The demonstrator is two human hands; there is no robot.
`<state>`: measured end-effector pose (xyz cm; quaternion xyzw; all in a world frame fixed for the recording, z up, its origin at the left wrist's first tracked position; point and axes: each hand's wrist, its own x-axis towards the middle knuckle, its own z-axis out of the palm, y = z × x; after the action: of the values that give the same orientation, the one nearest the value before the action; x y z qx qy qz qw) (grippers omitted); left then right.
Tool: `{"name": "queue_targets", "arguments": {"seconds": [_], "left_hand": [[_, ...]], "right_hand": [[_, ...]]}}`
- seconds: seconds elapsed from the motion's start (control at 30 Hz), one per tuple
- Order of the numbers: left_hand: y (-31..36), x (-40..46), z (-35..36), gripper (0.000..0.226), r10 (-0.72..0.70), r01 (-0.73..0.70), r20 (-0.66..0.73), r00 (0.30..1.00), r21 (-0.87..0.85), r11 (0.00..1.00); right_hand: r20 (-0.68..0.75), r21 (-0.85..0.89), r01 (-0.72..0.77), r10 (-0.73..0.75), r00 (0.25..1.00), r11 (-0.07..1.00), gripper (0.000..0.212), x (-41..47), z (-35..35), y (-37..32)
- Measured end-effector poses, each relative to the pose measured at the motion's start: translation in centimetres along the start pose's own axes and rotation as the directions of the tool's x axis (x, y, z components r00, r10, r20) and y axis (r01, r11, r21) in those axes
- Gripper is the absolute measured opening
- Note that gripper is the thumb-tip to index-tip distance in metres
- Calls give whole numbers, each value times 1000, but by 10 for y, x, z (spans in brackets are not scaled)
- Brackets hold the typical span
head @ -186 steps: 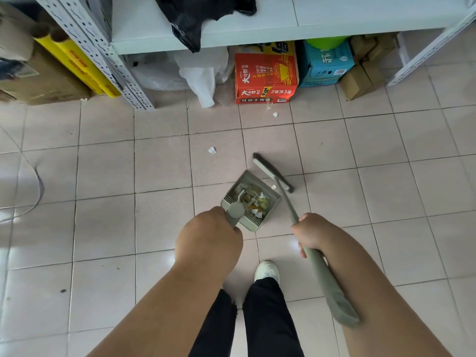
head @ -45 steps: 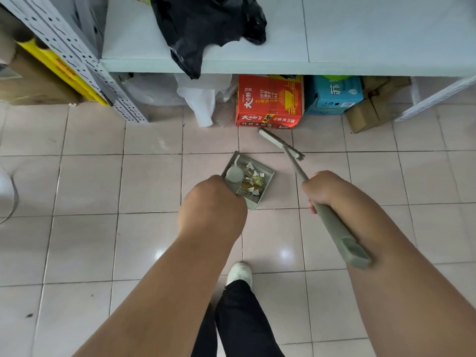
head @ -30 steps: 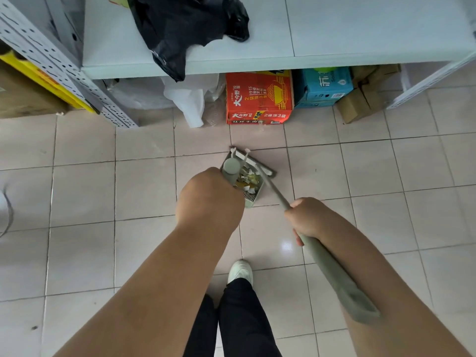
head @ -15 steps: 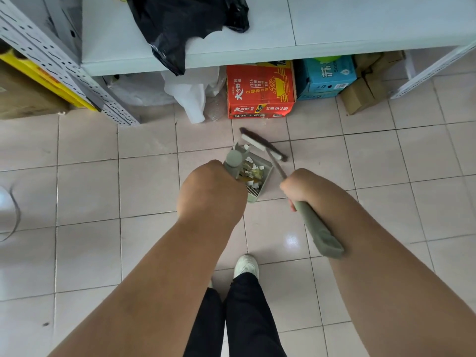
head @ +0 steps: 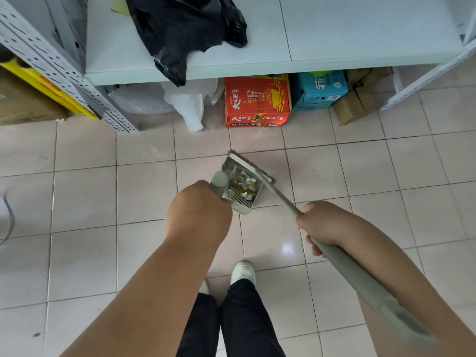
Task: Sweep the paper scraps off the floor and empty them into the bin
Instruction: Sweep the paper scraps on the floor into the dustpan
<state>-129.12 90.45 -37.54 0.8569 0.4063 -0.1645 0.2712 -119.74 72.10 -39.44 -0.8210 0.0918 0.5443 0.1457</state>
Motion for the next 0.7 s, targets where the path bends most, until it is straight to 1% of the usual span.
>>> {"name": "queue_targets", "arguments": {"seconds": [0.2,0.23,0.33,0.43,0.57,0.7], "left_hand": [[-34,-11,-8,13,-14,14,-6,1000,1,1000],[-40,-12,-9,13,-20,20,-6,1000,-2,1000],[-56,-17,-14,12,-45,45,-6,999,-14,999],[-70,-22,-17,12,-67,67,-6,998,-17,998],[-82,-24,-18,12,-73,73,10,997,-13,997],[-86,-27,-16,13,-48,49,23,999,-25,999]], "right_hand": [[-65,12,83,-82,995,997,14,14,9,-30],[-80,5,90,-90,993,996,15,19,13,-36],[-92,-16,89,-90,992,996,30,33,25,-52],[-106,-19,72,-73,992,997,36,41,39,-65],[-63,-68,78,-82,995,995,36,36,63,-73],[24,-109,66,-64,998,992,35,21,92,-71]]}}
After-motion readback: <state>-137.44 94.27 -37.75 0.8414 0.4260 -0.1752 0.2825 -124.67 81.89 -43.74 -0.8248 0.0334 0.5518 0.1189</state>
